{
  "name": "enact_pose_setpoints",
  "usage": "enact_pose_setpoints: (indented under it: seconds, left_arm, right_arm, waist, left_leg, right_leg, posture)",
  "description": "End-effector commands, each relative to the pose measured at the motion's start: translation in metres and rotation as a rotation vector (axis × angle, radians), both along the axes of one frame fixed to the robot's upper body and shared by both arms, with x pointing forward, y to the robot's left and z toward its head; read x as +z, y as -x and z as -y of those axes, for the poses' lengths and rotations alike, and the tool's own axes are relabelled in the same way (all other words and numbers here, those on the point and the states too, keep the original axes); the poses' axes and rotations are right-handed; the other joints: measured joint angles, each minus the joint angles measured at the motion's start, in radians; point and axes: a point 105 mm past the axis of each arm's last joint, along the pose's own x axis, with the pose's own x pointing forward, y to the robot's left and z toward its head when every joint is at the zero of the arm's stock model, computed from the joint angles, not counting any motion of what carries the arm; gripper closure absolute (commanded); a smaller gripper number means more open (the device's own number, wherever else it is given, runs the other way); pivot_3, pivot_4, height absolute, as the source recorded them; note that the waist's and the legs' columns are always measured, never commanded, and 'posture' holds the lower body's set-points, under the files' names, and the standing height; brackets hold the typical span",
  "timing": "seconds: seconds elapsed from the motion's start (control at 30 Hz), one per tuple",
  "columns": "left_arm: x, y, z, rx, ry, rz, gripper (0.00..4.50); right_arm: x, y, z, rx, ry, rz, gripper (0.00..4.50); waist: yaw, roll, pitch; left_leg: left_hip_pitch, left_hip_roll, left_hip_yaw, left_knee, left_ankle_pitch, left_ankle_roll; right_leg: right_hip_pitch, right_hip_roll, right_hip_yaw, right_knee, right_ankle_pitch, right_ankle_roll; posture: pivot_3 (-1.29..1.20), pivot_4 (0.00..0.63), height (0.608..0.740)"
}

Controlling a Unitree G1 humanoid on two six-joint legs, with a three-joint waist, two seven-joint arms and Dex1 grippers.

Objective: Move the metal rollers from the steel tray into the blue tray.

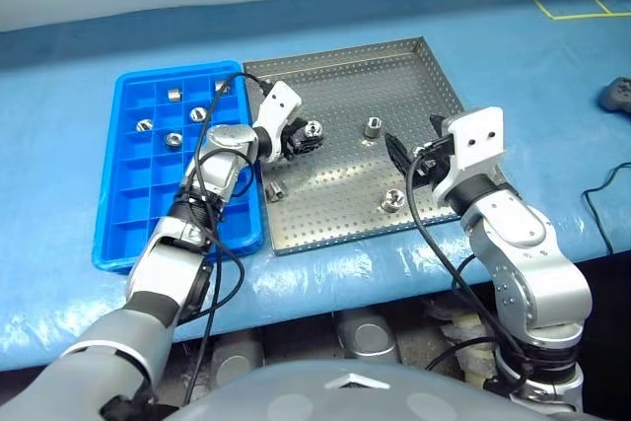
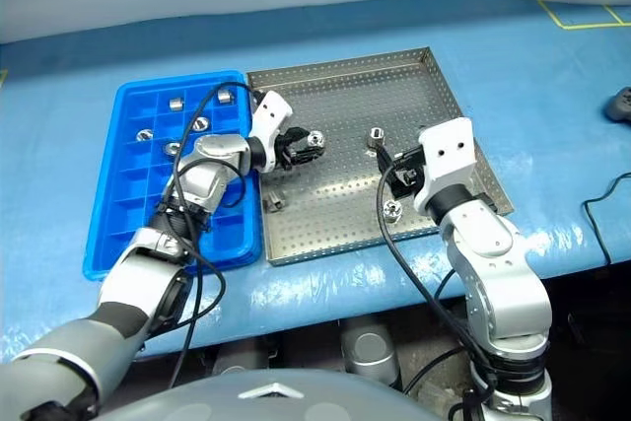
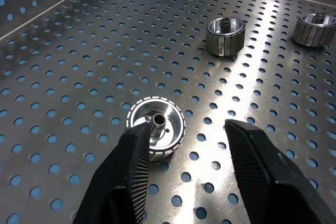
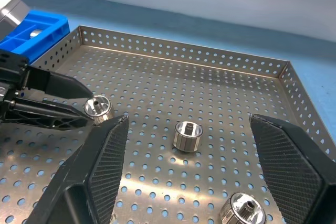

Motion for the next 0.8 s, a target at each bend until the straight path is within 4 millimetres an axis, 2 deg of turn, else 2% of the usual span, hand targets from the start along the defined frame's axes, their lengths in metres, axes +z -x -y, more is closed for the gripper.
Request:
enact_pose_setpoints:
  seconds: [0.03, 0.2, 0.4, 0.57, 0.67, 0.8]
  left_arm:
    - [0.012, -0.013, -0.004, 0.07, 0.016, 0.036, 0.64]
    - [0.005, -0.015, 0.001, 0.076, -0.025, 0.03, 0.64]
    - [-0.001, -0.011, 0.017, 0.034, -0.025, 0.009, 0.64]
    - [-0.006, -0.011, 0.019, 0.037, -0.024, -0.01, 0.64]
    - [-0.007, -0.011, 0.017, 0.052, -0.029, -0.011, 1.17]
    - [-0.007, -0.013, 0.013, 0.068, -0.037, -0.012, 2.45]
  right_arm:
    - [0.01, 0.002, 0.002, -0.007, 0.011, 0.051, 0.63]
    - [0.011, 0.002, 0.003, -0.009, 0.014, 0.054, 0.63]
    - [0.011, 0.002, 0.0, 0.007, 0.018, 0.059, 0.63]
    - [0.011, 0.003, -0.002, 0.021, 0.016, 0.064, 0.63]
    - [0.011, 0.003, -0.002, 0.019, 0.014, 0.066, 0.63]
    - [0.012, 0.002, -0.001, 0.013, 0.01, 0.069, 0.63]
  waist:
    - [-0.001, 0.0, 0.0]
    - [0.0, 0.0, 0.0]
    - [0.004, 0.0, 0.0]
    - [0.002, 0.0, 0.0]
    - [0.002, 0.0, 0.0]
    - [0.003, 0.0, 0.0]
  left_leg:
    - [0.0, 0.0, 0.0, 0.0, 0.0, 0.0]
    - [0.0, 0.0, 0.0, 0.0, 0.0, 0.0]
    - [0.0, 0.0, 0.0, 0.0, 0.0, 0.0]
    - [0.0, 0.0, 0.0, 0.0, 0.0, 0.0]
    - [0.0, 0.0, 0.0, 0.0, 0.0, 0.0]
    - [0.0, 0.0, 0.0, 0.0, 0.0, 0.0]
  right_leg:
    - [0.0, 0.0, 0.0, 0.0, 0.0, 0.0]
    - [0.0, 0.0, 0.0, 0.0, 0.0, 0.0]
    - [0.0, 0.0, 0.0, 0.0, 0.0, 0.0]
    - [0.0, 0.0, 0.0, 0.0, 0.0, 0.0]
    - [0.0, 0.0, 0.0, 0.0, 0.0, 0.0]
    - [0.0, 0.0, 0.0, 0.0, 0.0, 0.0]
  posture:
    - [-0.2, 0.15, 0.74]
    - [-0.21, 0.15, 0.74]
    - [-0.21, 0.15, 0.74]
    - [-0.21, 0.15, 0.74]
    - [-0.21, 0.15, 0.74]
    - [-0.2, 0.15, 0.74]
